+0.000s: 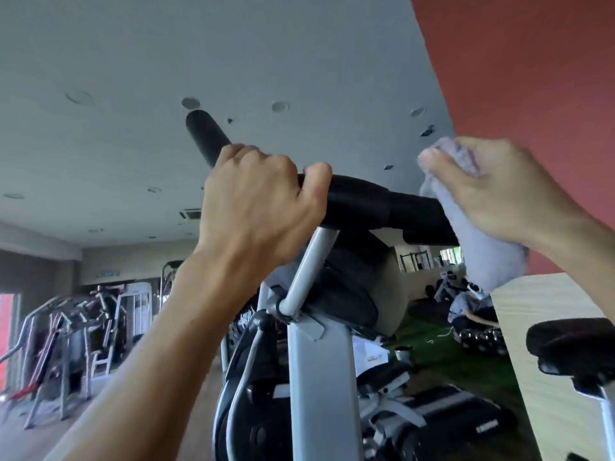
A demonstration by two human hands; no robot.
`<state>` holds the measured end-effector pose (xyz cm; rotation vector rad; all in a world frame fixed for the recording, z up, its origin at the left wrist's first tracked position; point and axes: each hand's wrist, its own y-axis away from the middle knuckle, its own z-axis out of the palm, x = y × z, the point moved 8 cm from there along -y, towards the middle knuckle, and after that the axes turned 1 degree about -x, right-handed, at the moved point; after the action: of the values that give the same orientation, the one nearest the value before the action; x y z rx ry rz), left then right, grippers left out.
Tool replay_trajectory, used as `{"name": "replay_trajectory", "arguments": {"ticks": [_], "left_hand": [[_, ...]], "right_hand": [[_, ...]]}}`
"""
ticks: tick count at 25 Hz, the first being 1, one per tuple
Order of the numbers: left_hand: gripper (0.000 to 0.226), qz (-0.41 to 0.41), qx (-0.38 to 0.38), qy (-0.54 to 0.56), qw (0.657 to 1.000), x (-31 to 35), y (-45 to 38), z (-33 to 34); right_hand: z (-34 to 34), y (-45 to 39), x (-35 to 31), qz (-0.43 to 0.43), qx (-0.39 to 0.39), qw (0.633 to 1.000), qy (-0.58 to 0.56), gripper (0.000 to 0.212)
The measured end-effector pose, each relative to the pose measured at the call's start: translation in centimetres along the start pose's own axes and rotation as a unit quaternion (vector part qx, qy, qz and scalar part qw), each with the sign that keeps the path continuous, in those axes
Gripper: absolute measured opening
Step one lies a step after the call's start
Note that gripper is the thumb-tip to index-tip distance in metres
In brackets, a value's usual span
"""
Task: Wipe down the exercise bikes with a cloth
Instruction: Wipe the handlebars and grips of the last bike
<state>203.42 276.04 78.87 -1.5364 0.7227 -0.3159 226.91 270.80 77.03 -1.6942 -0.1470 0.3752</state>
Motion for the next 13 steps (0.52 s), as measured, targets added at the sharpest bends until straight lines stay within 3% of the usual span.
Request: {"name": "replay_trajectory", "arguments": {"ticks": [5, 11, 13], "left_hand": [[0.038, 0.004, -0.172, 0.014, 0.985, -0.7, -0.8, 0.5], [0.026, 0.072, -0.314, 0.108, 0.94, -1.3, -1.5, -0.5], [0.029, 0.078, -0.327, 0.15, 0.93, -2.9, -2.6, -1.5]], "right_hand": [[3.3, -5.8, -3.4, 0.076, -0.122, 0.983, -0.112, 0.05], [8.4, -7.3, -7.8, 0.167, -0.204, 0.948, -0.181, 0.055], [8.7, -7.2, -8.8, 0.185, -0.236, 0.937, -0.18, 0.045]]}}
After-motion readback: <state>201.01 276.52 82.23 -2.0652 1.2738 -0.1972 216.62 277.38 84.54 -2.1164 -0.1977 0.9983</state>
